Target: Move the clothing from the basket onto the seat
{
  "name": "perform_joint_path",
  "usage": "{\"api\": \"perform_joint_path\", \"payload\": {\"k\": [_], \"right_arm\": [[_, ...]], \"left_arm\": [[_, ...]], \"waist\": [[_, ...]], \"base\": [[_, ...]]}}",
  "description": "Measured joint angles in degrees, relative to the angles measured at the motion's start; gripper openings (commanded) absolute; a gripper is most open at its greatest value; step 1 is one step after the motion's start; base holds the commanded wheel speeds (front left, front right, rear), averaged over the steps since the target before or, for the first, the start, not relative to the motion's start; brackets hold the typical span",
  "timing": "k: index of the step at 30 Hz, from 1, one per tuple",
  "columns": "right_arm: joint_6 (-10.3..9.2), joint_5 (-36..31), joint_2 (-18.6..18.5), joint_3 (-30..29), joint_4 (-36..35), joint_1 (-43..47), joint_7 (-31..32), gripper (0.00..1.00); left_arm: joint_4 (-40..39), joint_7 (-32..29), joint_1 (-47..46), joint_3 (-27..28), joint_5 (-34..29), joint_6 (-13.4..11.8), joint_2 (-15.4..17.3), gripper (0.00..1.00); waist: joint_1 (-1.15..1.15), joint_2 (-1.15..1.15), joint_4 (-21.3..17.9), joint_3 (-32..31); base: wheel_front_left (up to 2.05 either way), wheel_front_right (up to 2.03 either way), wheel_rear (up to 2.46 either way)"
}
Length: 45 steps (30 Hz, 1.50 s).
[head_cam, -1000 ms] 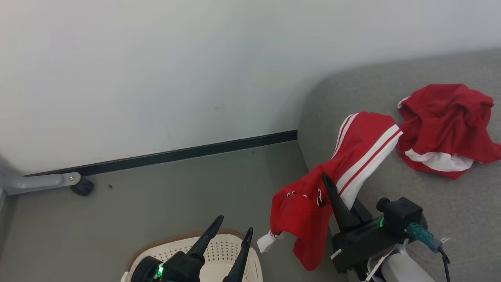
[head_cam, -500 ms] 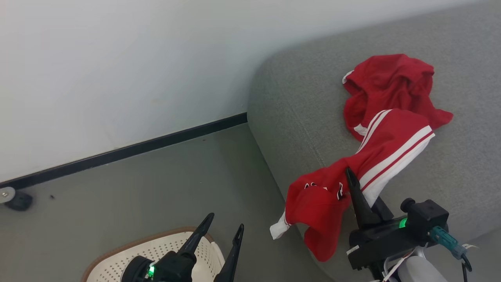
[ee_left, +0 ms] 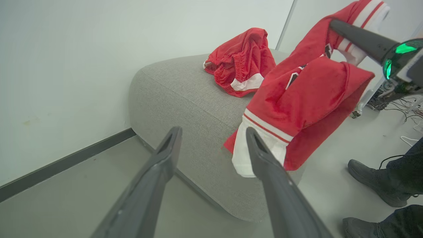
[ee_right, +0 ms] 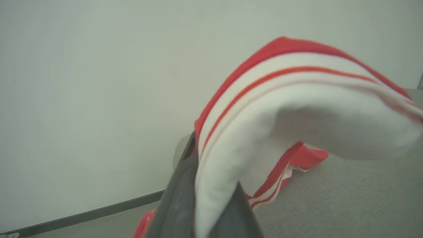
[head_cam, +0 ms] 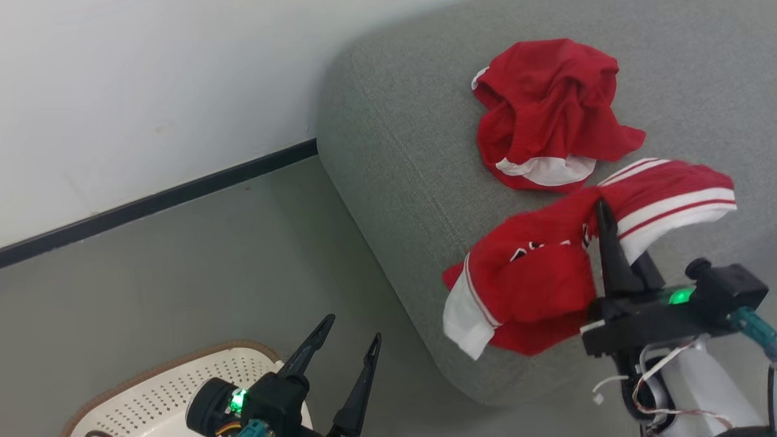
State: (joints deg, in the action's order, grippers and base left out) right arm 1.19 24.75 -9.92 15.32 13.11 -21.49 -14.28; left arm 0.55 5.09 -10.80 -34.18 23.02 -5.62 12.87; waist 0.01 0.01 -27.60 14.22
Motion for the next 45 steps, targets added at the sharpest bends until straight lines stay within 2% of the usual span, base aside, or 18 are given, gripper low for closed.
{"api": "perform_joint_path", "payload": {"k": [11,19,26,36,45], "right_arm": [[1.12,0.4,-3.6,-6.2,3.2,-17.2,0.0,0.0],[2.05,1.1,-7.3,-10.2,8.5,-29.3,-0.3,0.0],[2.89,1.5,-13.7,-14.3,14.1,-40.5,-0.4,0.0],[3.37,2.0,-19.4,-18.1,21.5,-41.7,-0.4,0.0],[3.88,3.6,-19.7,-18.6,29.9,-42.4,-0.4,0.0]], "left_arm": [[-0.3,-2.2,-3.6,-1.3,-1.7,0.1,0.4,1.0],[-0.7,-3.0,-4.6,-2.3,-2.2,0.2,-0.5,1.0],[-1.5,-3.5,-6.7,-3.3,-2.9,0.6,-1.5,1.0],[-2.9,-4.0,-8.1,-3.8,-3.7,0.6,-1.8,1.0],[-3.6,-4.6,-10.3,-4.0,-5.5,0.6,-1.8,1.0]], "waist": [[0.0,0.0,-0.7,4.9],[0.0,0.0,2.1,7.0],[0.0,0.0,5.3,9.8],[0.0,0.0,8.8,14.6],[0.0,0.0,10.9,20.2]], "base": [[0.0,0.0,0.0],[0.0,0.0,0.0],[0.0,0.0,0.0],[0.0,0.0,0.0],[0.0,0.0,0.0]]}}
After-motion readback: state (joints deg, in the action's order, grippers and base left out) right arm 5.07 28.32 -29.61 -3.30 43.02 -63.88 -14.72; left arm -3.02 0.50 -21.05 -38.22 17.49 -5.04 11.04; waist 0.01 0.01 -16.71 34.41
